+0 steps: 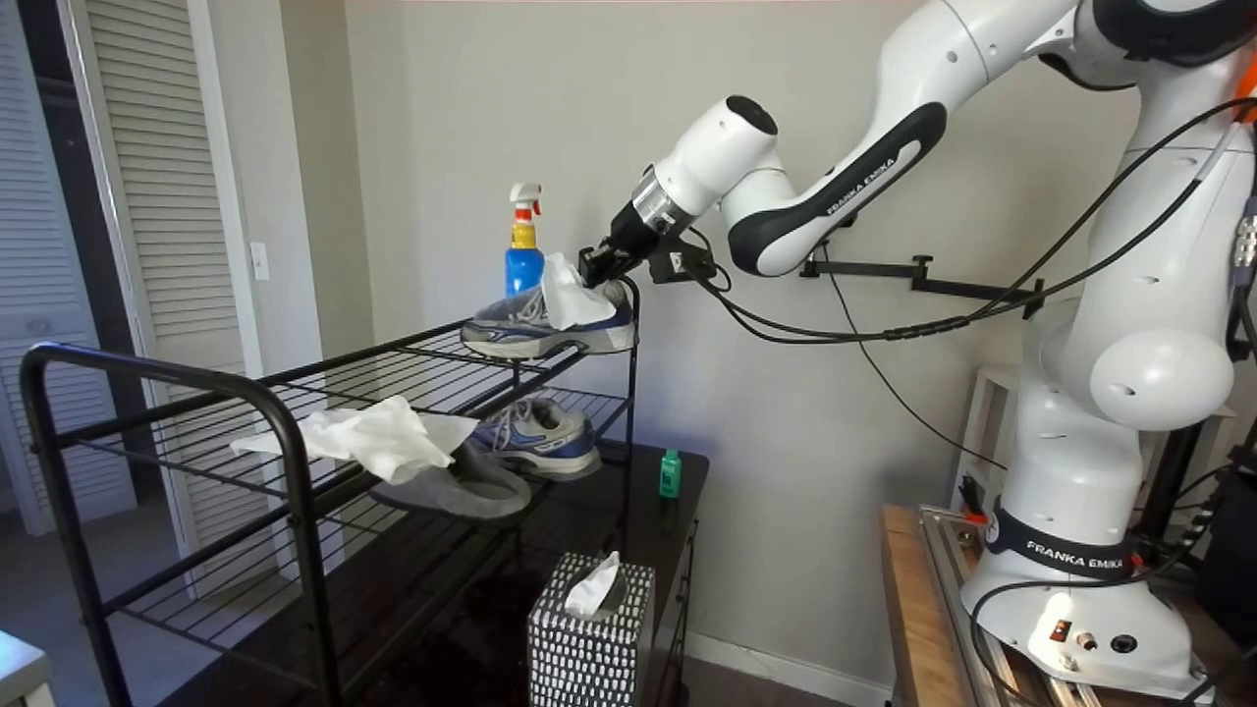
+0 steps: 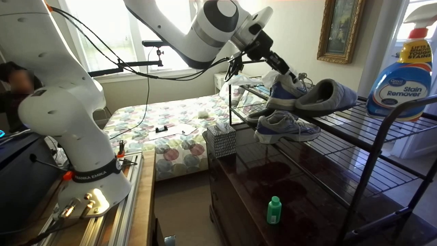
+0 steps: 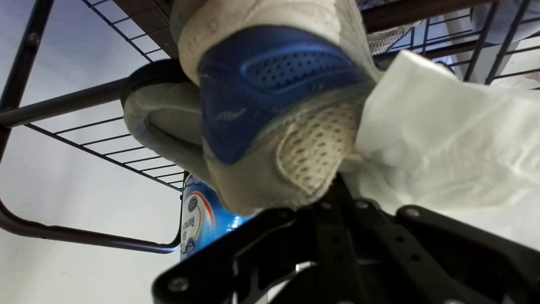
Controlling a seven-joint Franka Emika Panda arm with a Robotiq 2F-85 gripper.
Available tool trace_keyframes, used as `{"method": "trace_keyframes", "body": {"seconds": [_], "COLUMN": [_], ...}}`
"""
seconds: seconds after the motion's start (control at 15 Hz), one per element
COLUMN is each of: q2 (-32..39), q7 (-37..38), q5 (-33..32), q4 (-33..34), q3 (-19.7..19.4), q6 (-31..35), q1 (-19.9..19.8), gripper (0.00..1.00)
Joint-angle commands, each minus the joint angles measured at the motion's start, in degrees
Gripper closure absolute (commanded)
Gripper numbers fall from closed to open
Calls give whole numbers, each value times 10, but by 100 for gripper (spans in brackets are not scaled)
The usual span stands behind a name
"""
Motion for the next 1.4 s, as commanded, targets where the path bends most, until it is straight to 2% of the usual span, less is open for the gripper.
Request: {"method": "trace_keyframes", "body": {"seconds": [0.0,0.07,0.13,0.27,0.33,0.53,0.67,1.0,1.33], "q2": [-59,-70,-79,-94,-95,-77,-59,-15,31], "q7": [-146,-183,-225,-310,-336,-350,-354,-403,-416], "q5": [154,195,243,334,359,361,361,406,414], "q4": [-26,-20,-14,0,11,37,48,70,88], "q3": [-14,-18,12,18,31,61,71,74,76], "q6": [-77,-99,-125,-177,-205,-239,-244,-287,-305], "q1": [46,56,31,35,22,-15,-23,-9,-4], "gripper": [100,100,100,100,100,100,100,100,100]}}
